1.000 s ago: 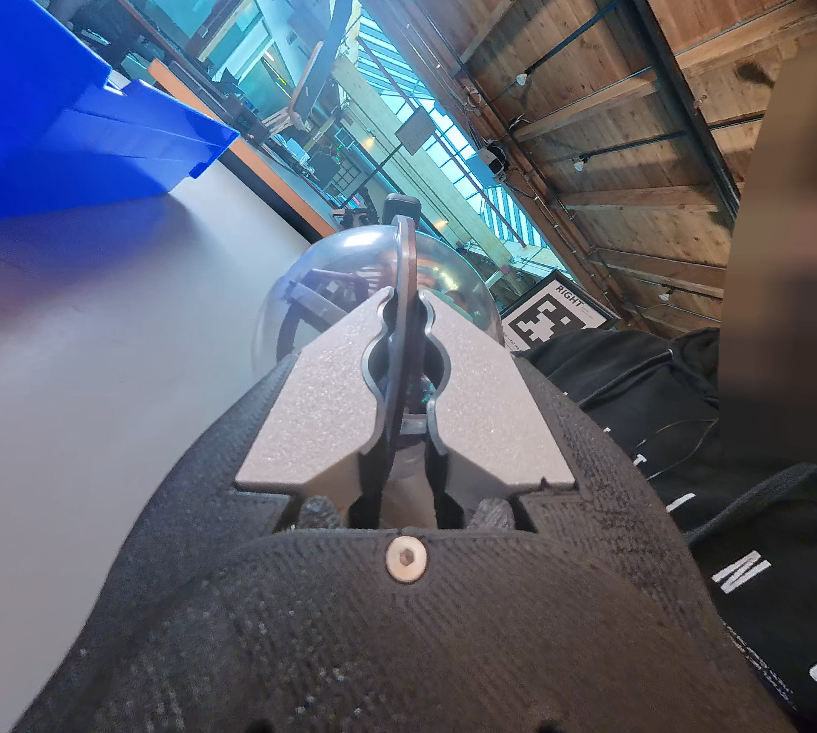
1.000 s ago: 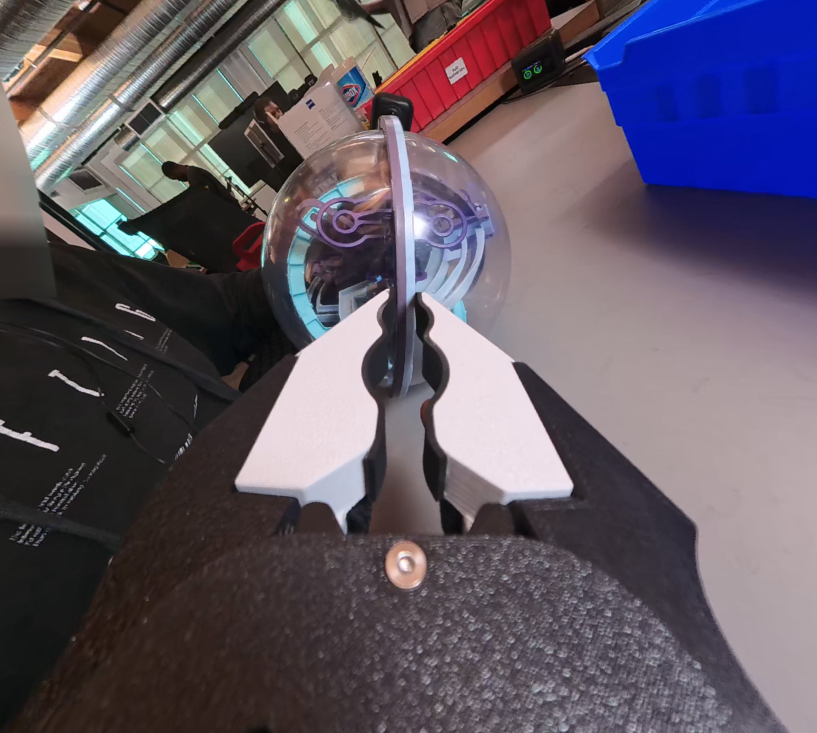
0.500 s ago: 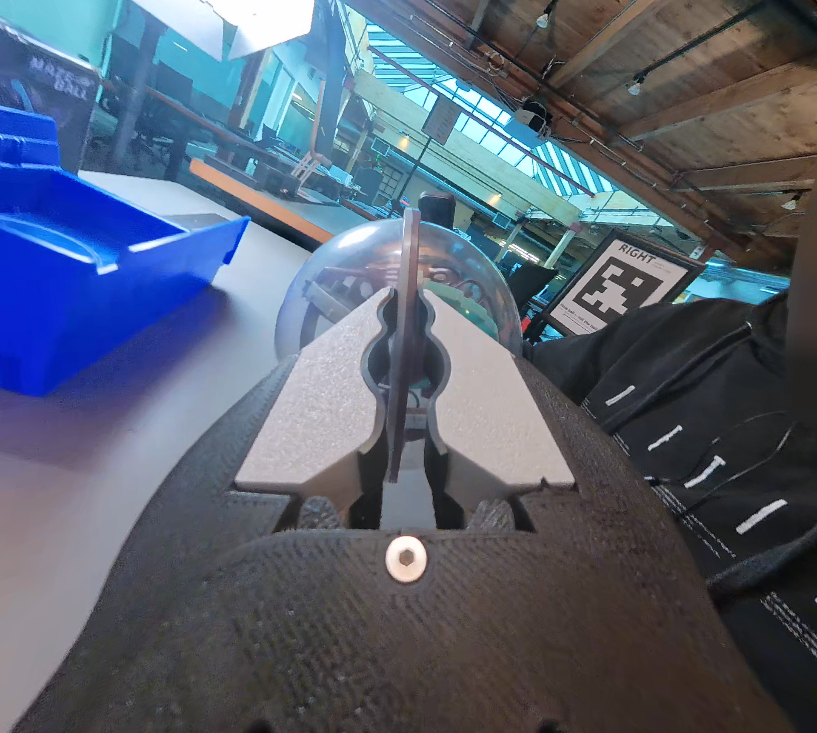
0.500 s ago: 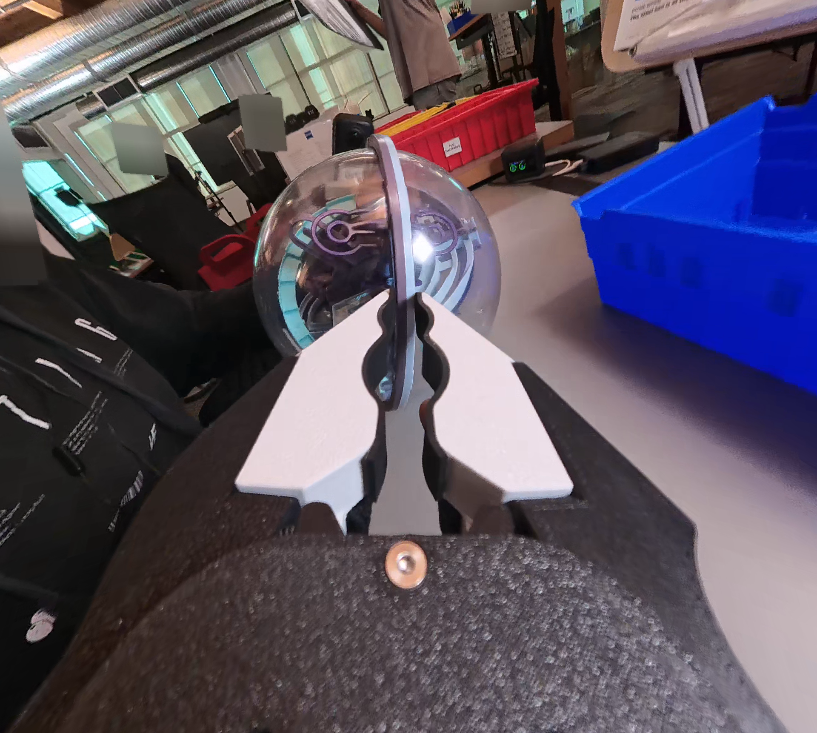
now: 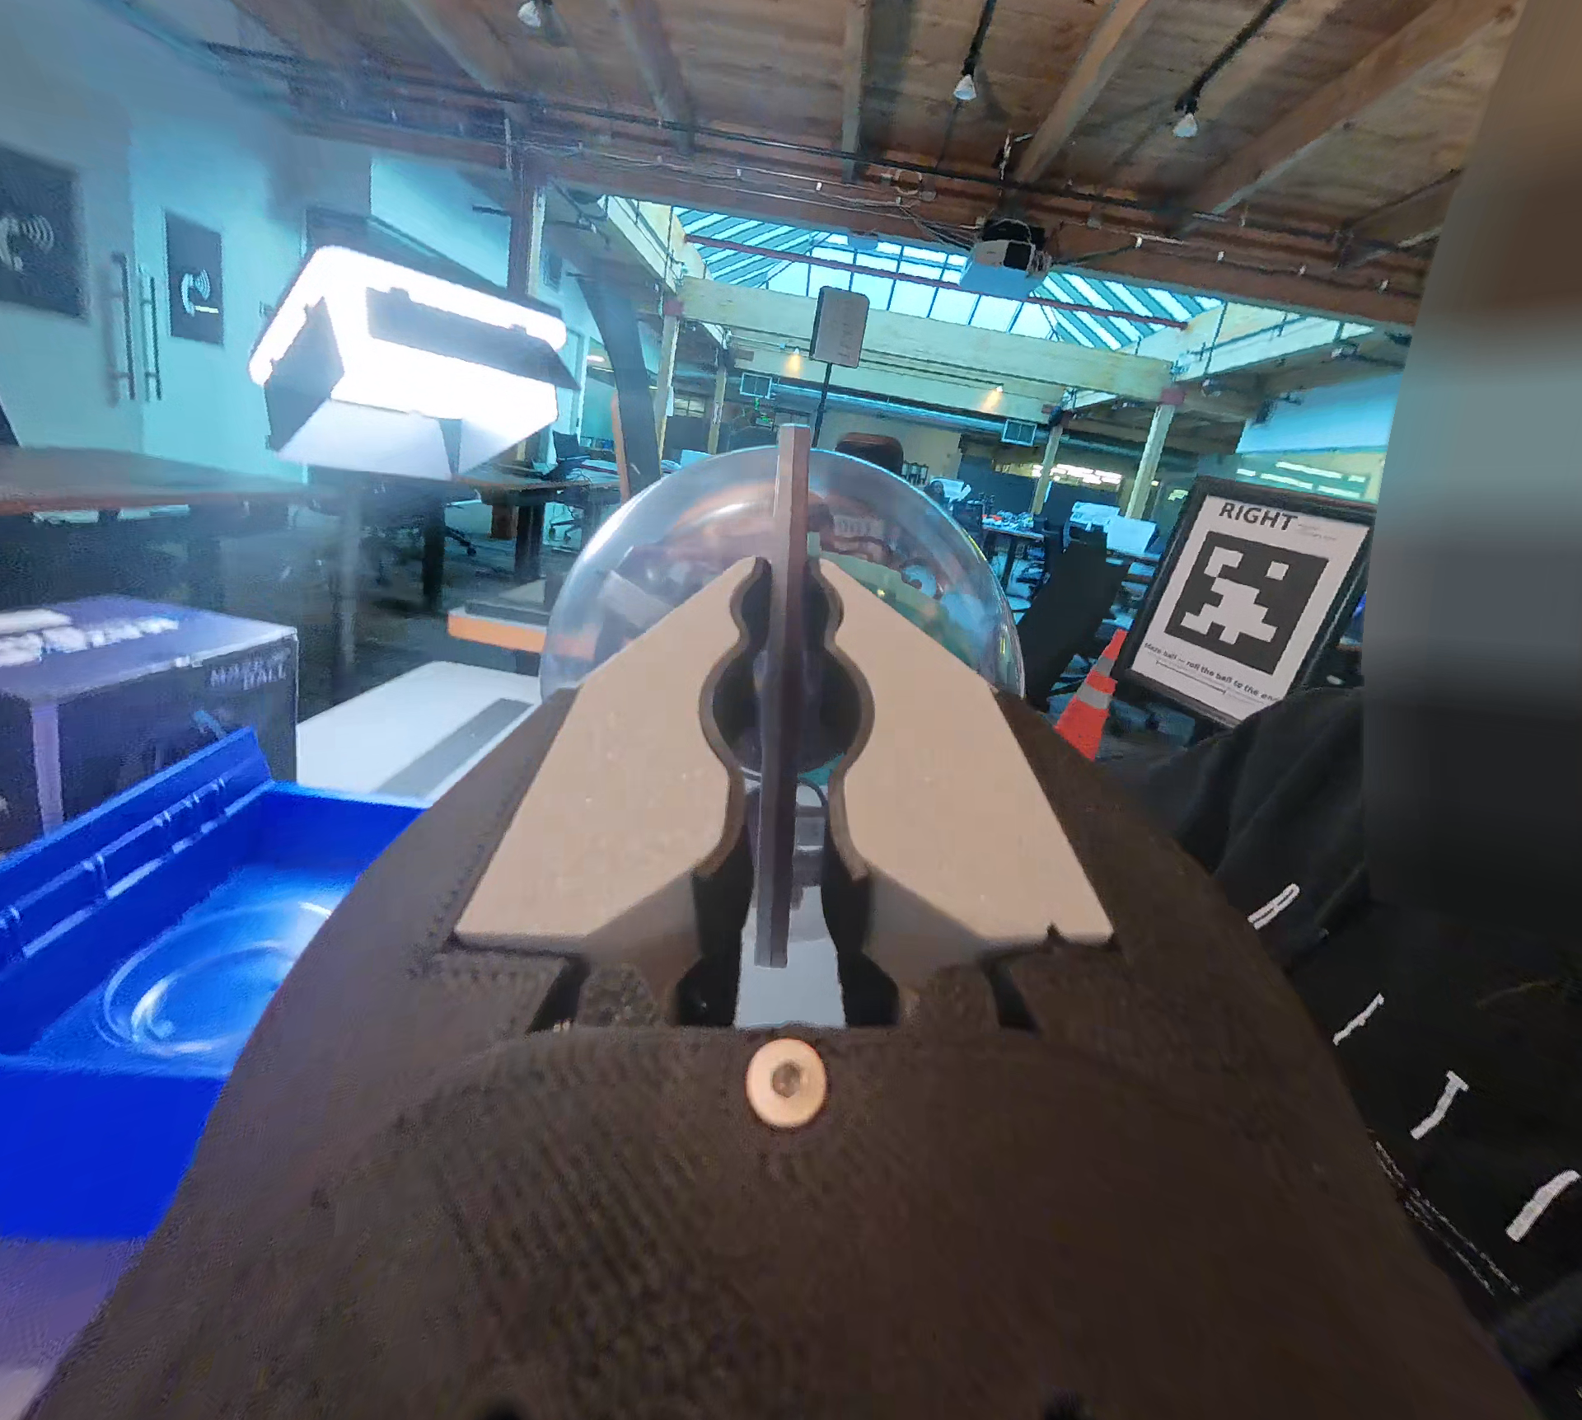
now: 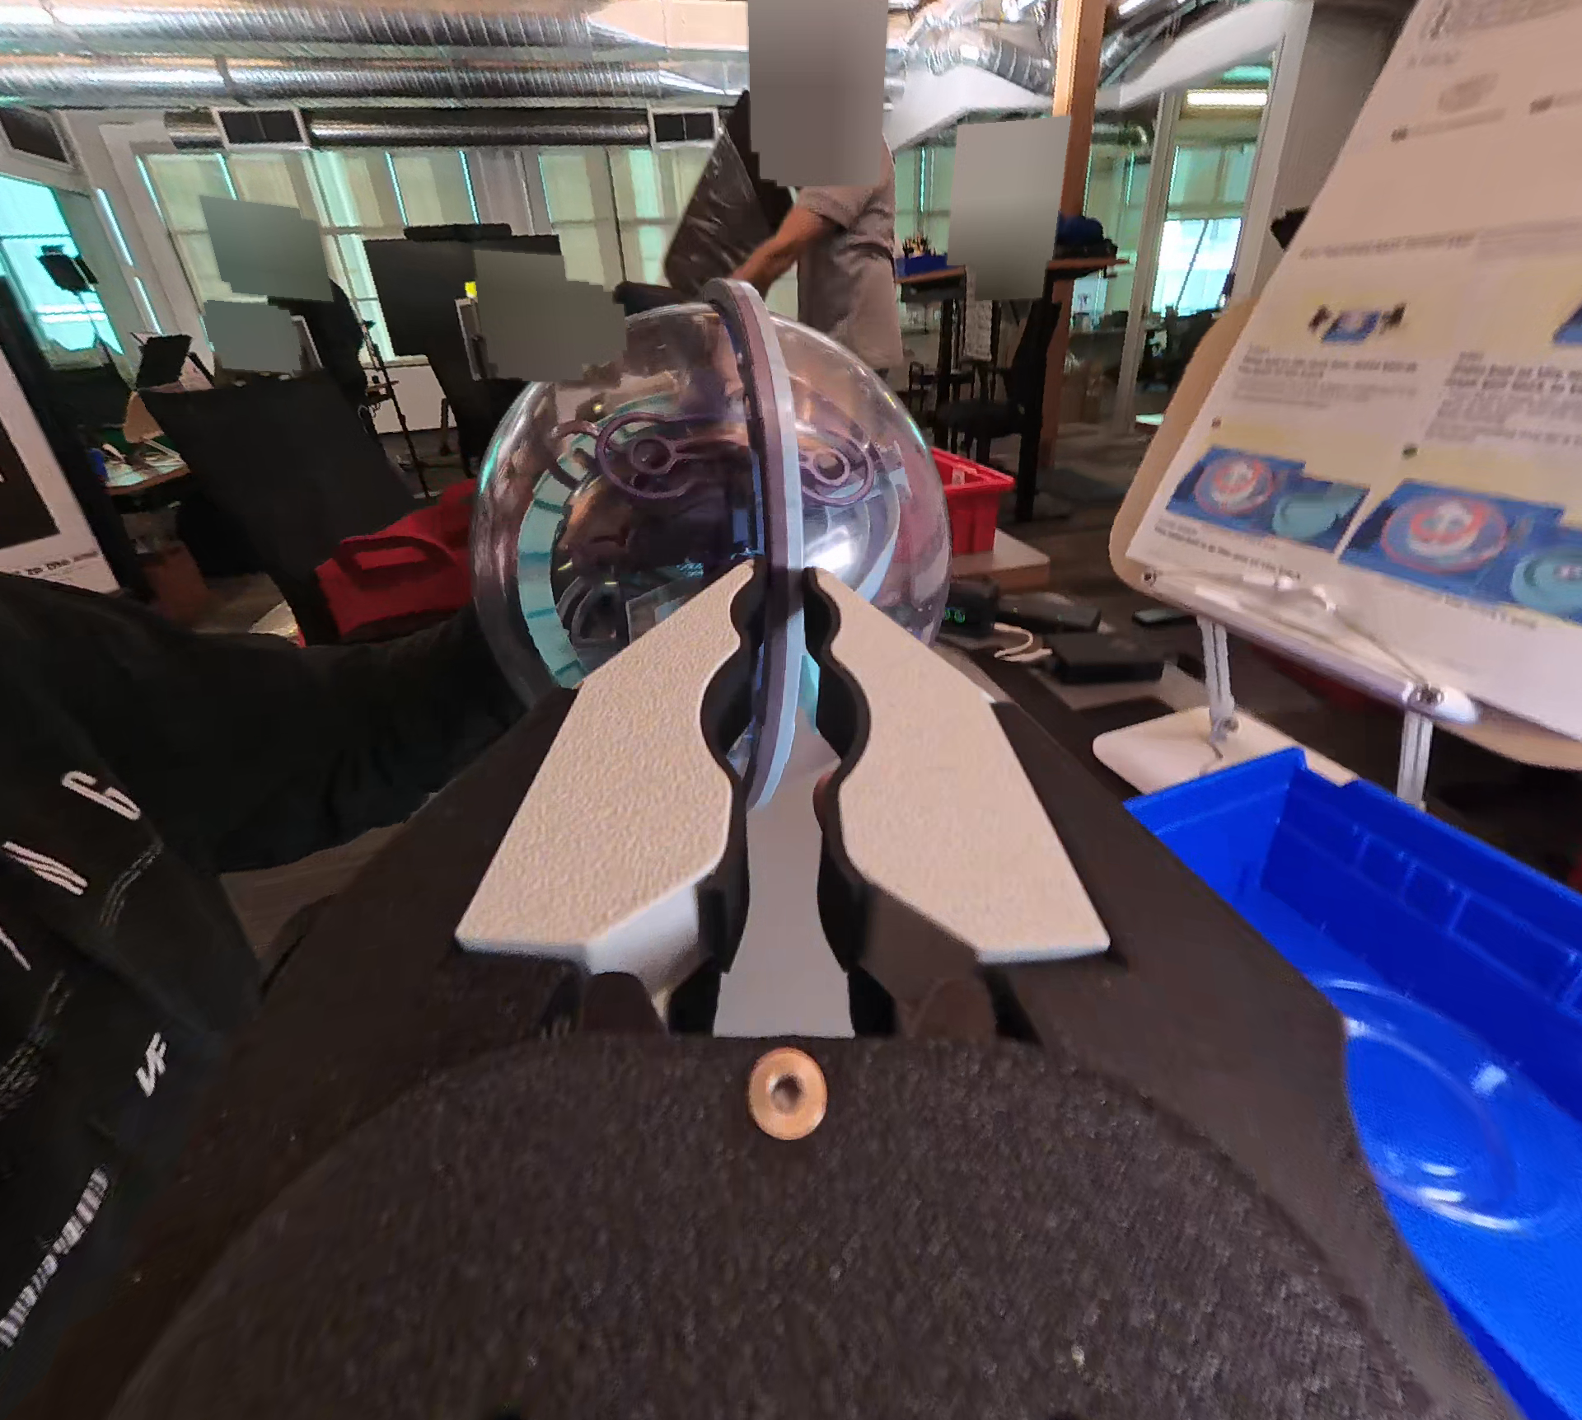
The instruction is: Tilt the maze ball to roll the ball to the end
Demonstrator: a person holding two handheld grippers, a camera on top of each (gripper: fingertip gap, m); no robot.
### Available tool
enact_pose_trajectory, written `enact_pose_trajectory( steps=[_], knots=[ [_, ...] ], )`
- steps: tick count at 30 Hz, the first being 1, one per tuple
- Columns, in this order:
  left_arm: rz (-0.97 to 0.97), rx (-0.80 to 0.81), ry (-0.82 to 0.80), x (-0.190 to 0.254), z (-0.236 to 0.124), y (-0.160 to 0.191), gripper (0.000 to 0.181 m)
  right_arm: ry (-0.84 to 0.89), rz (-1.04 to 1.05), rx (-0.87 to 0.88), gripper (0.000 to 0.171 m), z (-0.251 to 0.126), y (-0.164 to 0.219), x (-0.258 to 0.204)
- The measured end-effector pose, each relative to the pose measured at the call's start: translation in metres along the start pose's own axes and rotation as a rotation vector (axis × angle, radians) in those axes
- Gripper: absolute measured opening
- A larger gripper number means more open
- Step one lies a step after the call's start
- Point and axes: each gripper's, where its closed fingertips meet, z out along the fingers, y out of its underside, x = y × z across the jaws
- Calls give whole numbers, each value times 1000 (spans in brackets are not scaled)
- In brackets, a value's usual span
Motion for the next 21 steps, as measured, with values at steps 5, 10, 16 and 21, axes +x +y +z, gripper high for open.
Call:
enact_pose_trajectory(
  steps=[5,10,16,21],
  knots=[
    [94,-29,7,21,15,-30,7,-29,-53,67,5,-2,-30,-10],
    [120,-59,-3,37,29,-49,7,-33,-72,96,5,-6,-53,-19],
    [92,-103,-67,48,43,-64,7,-35,-16,121,5,-14,-72,-27],
    [51,-154,-146,51,51,-71,7,-58,92,143,5,-15,-71,-28]
  ],
)
